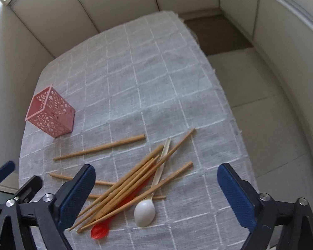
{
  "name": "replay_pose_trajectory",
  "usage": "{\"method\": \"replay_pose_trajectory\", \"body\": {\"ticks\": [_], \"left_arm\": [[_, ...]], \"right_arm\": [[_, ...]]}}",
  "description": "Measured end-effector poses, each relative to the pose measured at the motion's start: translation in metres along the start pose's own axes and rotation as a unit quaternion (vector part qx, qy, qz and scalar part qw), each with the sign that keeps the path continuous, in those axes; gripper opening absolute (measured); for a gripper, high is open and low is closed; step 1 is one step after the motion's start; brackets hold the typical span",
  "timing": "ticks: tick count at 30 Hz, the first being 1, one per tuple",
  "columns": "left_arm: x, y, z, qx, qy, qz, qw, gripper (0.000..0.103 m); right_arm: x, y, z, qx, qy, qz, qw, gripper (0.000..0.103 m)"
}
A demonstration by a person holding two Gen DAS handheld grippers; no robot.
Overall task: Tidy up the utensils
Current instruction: 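Lower the left tool and grasp one wooden chopstick while the right tool grasps another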
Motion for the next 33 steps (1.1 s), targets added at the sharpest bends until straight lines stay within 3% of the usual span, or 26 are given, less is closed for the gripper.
{"method": "replay_pose_trajectory", "body": {"ticks": [2,6,15,17,20,21,27,33], "left_arm": [[0.007,-0.007,0.024,-0.017,0.011,0.025,0.9995,0.071],[0.024,-0.018,0.073,-0.064,0.04,0.07,0.9946,0.054],[0.045,-0.031,0.134,-0.113,0.047,0.145,0.9818,0.051],[0.047,-0.035,0.136,-0.109,0.051,0.141,0.9827,0.049],[0.05,-0.036,0.136,-0.112,0.061,0.135,0.9826,0.03],[0.051,-0.036,0.136,-0.113,0.06,0.137,0.9823,0.024],[0.043,-0.026,0.124,-0.097,0.046,0.123,0.9865,0.009],[0.022,-0.02,0.088,-0.065,0.039,0.091,0.993,0.008]], "right_arm": [[0.004,-0.006,0.01,-0.014,-0.018,0.014,1.0,0.09],[0.009,-0.017,0.026,-0.026,-0.011,0.011,1.0,0.085],[0.029,-0.022,0.069,-0.078,0.007,0.018,0.997,0.072],[0.032,-0.024,0.074,-0.082,0.006,0.024,0.996,0.072],[0.034,-0.025,0.083,-0.089,0.003,0.038,0.995,0.07],[0.034,-0.025,0.086,-0.094,-0.003,0.043,0.995,0.067],[0.03,-0.024,0.106,-0.118,-0.028,0.076,0.99,0.052],[0.026,-0.022,0.119,-0.128,-0.024,0.094,0.987,0.039]]}}
Point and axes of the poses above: each gripper's, at about its wrist camera, not at the fingertips, and z roughly the way its jaws point, x to its right, y to its underside, the point moved 4 cm from there along z, roughly the way its jaws point, and after that the axes turned 11 degrees about y, right-handed, at the moved point
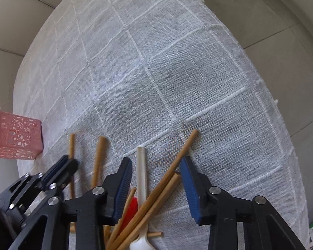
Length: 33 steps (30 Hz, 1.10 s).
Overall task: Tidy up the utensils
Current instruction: 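Lower the left tool and grasp one wooden chopstick while the right tool grasps another, then lift the chopstick in the left tool over the pink basket while the right tool carries its chopstick there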
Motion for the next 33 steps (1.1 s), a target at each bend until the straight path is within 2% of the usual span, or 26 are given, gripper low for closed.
{"method": "replay_pose_trajectory", "body": {"ticks": [10,12,15,16,21,25,29,33], "left_arm": [[-0.029,0.033,-0.086,0.058,-0.009,-0.061,0.9964,0.008],[-0.036,0.036,-0.088,0.064,-0.013,-0.08,0.9946,0.008],[-0.042,0.037,-0.087,0.069,-0.017,-0.1,0.9924,0.008],[-0.044,0.039,-0.09,0.075,-0.021,-0.103,0.9916,0.008],[-0.06,0.048,-0.1,0.092,-0.031,-0.131,0.9867,0.008],[-0.069,0.053,-0.121,0.119,-0.04,-0.141,0.982,0.008],[-0.073,0.05,-0.142,0.151,-0.047,-0.147,0.9764,0.008],[-0.075,0.048,-0.173,0.194,-0.063,-0.152,0.9671,0.008]], "right_arm": [[0.005,-0.008,-0.002,0.021,0.023,0.023,0.999,0.029],[0.003,-0.008,-0.002,0.031,0.039,0.022,0.999,0.025],[-0.004,-0.007,-0.002,0.057,0.077,0.012,0.995,0.013],[-0.005,-0.006,-0.003,0.063,0.08,0.013,0.995,0.012],[-0.01,-0.007,-0.01,0.074,0.052,0.015,0.996,0.006],[-0.017,-0.002,-0.035,0.096,0.017,0.006,0.995,0.005],[-0.039,0.012,-0.067,0.136,-0.014,-0.016,0.991,0.005],[-0.055,0.032,-0.109,0.193,-0.024,-0.048,0.98,0.005]]}}
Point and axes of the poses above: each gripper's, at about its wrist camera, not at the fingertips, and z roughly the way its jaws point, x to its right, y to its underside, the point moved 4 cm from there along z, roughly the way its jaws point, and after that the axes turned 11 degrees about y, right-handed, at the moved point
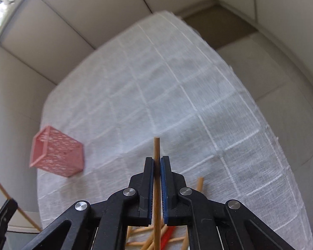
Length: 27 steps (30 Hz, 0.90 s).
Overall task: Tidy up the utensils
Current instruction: 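Lift the chopstick in the left tool over the pink basket while the right tool carries its chopstick there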
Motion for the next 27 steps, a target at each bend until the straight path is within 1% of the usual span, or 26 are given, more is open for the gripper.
{"method": "replay_pose_trajectory", "body": {"ticks": [4,7,9,13,17,19,22,24,26,27], "left_arm": [[-0.006,-0.018,-0.03,0.059,-0.03,-0.006,0.9978,0.008],[-0.011,-0.033,-0.05,0.105,-0.048,-0.01,0.9933,0.008],[-0.013,-0.047,-0.06,0.139,-0.049,-0.01,0.989,0.008],[-0.019,-0.075,-0.072,0.204,-0.047,-0.01,0.9778,0.008],[-0.025,-0.101,-0.067,0.237,-0.049,-0.003,0.9702,0.008],[-0.027,-0.113,-0.062,0.249,-0.05,0.002,0.9671,0.008],[-0.03,-0.123,-0.05,0.27,-0.051,0.016,0.9613,0.008],[-0.032,-0.125,-0.039,0.278,-0.046,0.025,0.9593,0.008],[-0.036,-0.125,-0.025,0.275,-0.04,0.029,0.9603,0.008],[-0.039,-0.125,-0.014,0.264,-0.039,0.029,0.9633,0.008]], "right_arm": [[-0.028,0.004,-0.043,0.068,-0.016,-0.039,0.997,0.005],[-0.049,0.004,-0.072,0.109,-0.029,-0.06,0.992,0.005],[-0.065,0.002,-0.089,0.134,-0.037,-0.071,0.988,0.005],[-0.093,-0.015,-0.111,0.169,-0.062,-0.075,0.981,0.005],[-0.125,-0.04,-0.124,0.192,-0.107,-0.072,0.973,0.005],[-0.142,-0.052,-0.126,0.205,-0.117,-0.075,0.969,0.005],[-0.164,-0.065,-0.12,0.221,-0.119,-0.088,0.964,0.005],[-0.18,-0.068,-0.111,0.225,-0.113,-0.102,0.962,0.005],[-0.189,-0.07,-0.092,0.223,-0.107,-0.113,0.962,0.005],[-0.193,-0.071,-0.081,0.218,-0.105,-0.118,0.963,0.005]]}}
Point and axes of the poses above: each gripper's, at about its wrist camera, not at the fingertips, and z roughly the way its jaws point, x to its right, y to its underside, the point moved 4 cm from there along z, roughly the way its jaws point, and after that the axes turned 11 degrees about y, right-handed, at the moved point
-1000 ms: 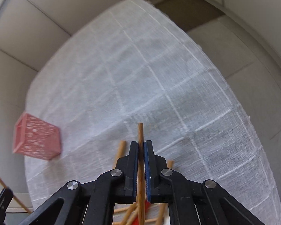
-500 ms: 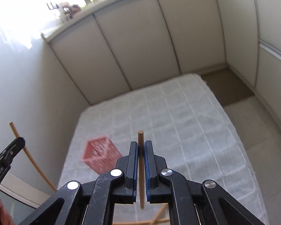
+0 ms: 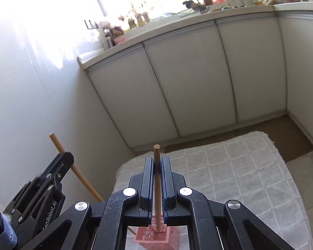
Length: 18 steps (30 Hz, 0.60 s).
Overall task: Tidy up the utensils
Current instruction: 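Lift the chopstick in the left tool over the pink basket while the right tool carries its chopstick there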
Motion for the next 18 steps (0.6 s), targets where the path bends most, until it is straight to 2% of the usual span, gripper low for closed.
{"method": "replay_pose_trajectory", "body": {"ticks": [7,14,16,18], "left_arm": [[-0.018,0.04,0.044,-0.069,0.002,-0.041,0.9968,0.008],[-0.019,0.047,0.05,-0.097,0.008,-0.063,0.9933,0.008],[-0.016,0.046,0.051,-0.099,0.005,-0.06,0.9932,0.013],[-0.016,0.044,0.05,-0.106,0.002,-0.06,0.9925,0.024]], "right_arm": [[0.01,0.035,0.069,-0.07,-0.008,0.022,0.997,0.005],[0.015,0.047,0.08,-0.087,-0.024,0.023,0.996,0.007],[0.013,0.044,0.079,-0.085,-0.026,0.022,0.996,0.01],[0.012,0.042,0.075,-0.082,-0.025,0.017,0.996,0.014]]}}
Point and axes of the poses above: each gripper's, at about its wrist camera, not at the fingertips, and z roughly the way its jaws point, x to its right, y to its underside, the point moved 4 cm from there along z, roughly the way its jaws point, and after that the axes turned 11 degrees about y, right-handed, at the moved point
